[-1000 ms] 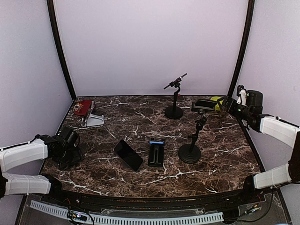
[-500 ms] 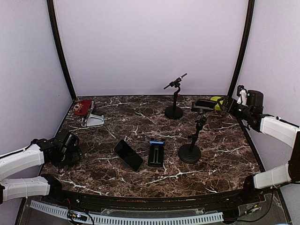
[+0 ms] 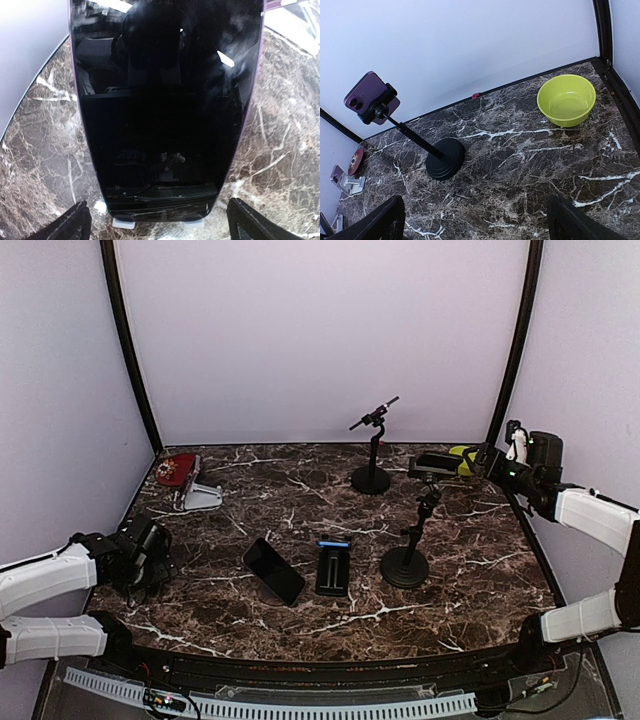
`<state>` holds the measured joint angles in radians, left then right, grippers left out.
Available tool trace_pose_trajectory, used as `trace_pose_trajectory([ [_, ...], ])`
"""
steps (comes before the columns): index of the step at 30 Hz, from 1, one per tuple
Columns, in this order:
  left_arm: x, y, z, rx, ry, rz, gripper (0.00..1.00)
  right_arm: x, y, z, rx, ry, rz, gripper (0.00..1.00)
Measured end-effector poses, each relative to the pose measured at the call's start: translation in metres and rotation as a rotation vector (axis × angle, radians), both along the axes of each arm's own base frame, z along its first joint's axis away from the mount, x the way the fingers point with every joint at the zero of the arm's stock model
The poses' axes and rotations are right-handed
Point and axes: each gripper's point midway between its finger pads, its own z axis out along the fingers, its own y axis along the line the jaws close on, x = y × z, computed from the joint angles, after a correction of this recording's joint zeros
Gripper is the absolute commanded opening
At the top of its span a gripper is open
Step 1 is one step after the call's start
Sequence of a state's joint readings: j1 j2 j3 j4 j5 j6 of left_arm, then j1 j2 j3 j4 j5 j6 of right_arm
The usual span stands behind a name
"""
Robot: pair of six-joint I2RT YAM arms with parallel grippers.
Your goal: Remove the phone from the phone stand
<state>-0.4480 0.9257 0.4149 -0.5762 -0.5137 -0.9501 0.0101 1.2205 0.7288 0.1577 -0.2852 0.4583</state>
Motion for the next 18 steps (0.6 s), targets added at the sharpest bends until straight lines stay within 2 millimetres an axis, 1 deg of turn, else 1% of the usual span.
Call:
trace_pose_trajectory([
  [12, 0.021, -0.004, 0.012, 0.028, -0.043, -0.013, 0.98, 0.000, 0.000, 0.000, 0.004, 0.001, 0.006, 0.99],
  [15, 0.025, -0.003, 0.013, 0.032, -0.043, -0.004, 0.98, 0.000, 0.000, 0.000, 0.004, 0.001, 0.006, 0.99],
  [18, 0.026, 0.004, 0.013, 0.032, -0.043, 0.025, 0.97, 0.000, 0.000, 0.000, 0.004, 0.001, 0.005, 0.99],
])
